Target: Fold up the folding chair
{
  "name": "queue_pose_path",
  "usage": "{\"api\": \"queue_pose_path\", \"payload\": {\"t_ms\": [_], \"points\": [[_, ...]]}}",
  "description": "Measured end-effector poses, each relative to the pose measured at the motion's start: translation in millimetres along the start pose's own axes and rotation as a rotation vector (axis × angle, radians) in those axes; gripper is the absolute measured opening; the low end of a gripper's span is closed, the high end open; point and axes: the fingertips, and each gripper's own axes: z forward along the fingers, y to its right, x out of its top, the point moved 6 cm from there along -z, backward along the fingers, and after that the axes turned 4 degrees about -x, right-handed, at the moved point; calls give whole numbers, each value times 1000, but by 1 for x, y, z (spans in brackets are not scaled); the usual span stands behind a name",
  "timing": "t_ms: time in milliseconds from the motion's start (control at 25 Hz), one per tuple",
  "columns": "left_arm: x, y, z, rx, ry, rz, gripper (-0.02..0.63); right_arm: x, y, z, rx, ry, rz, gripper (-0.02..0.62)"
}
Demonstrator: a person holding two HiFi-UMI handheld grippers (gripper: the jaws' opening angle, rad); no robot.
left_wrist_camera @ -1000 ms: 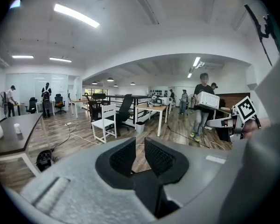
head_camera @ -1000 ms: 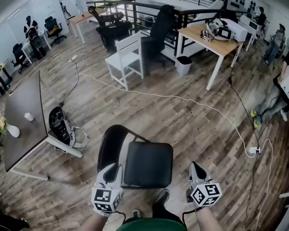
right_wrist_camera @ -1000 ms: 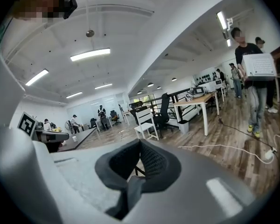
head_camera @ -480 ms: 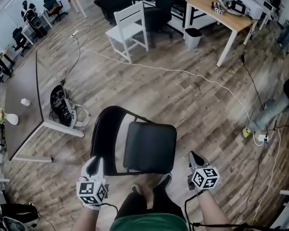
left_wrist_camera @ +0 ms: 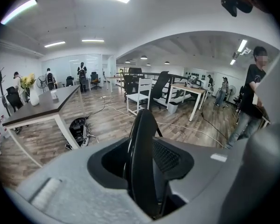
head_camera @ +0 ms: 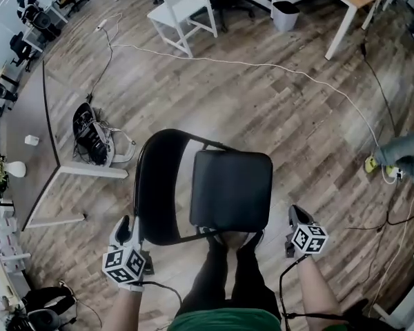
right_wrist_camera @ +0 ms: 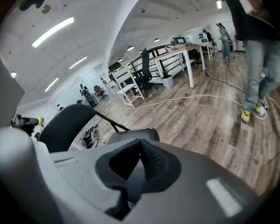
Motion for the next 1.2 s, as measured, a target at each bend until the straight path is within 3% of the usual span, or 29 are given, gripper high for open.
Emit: {"api": "queue_pose_path", "payload": {"t_ms": [160,240,320,440,600,760,1000,1200], "points": [[-1,-20,15,-34,-15,1,288,-26,17,40,61,-3,143,8],[-10,-23,27,-93,-55,-30,317,-41,26,62,95,-32,174,196],[-21,-23,41,-151,-100,-84,345,-57,34,83,123,-80,181,275],[-34,-20,56,-206,-157,-143,364,-75,45,110,185,-151,203,323],[-48,-15,65,-220,-217,-118,364,-101,55,142,270,-251,200,347],[-48,-13,77,-183,-234,-76,362,-118,60,174,345,-306,202,347],[-53,-7,86,-131,-279,-16,356,-129,77,220,482,-302,299,347],[-56,-9,89,-61,-280,-32,271,-136,96,248,585,-294,346,347]]}}
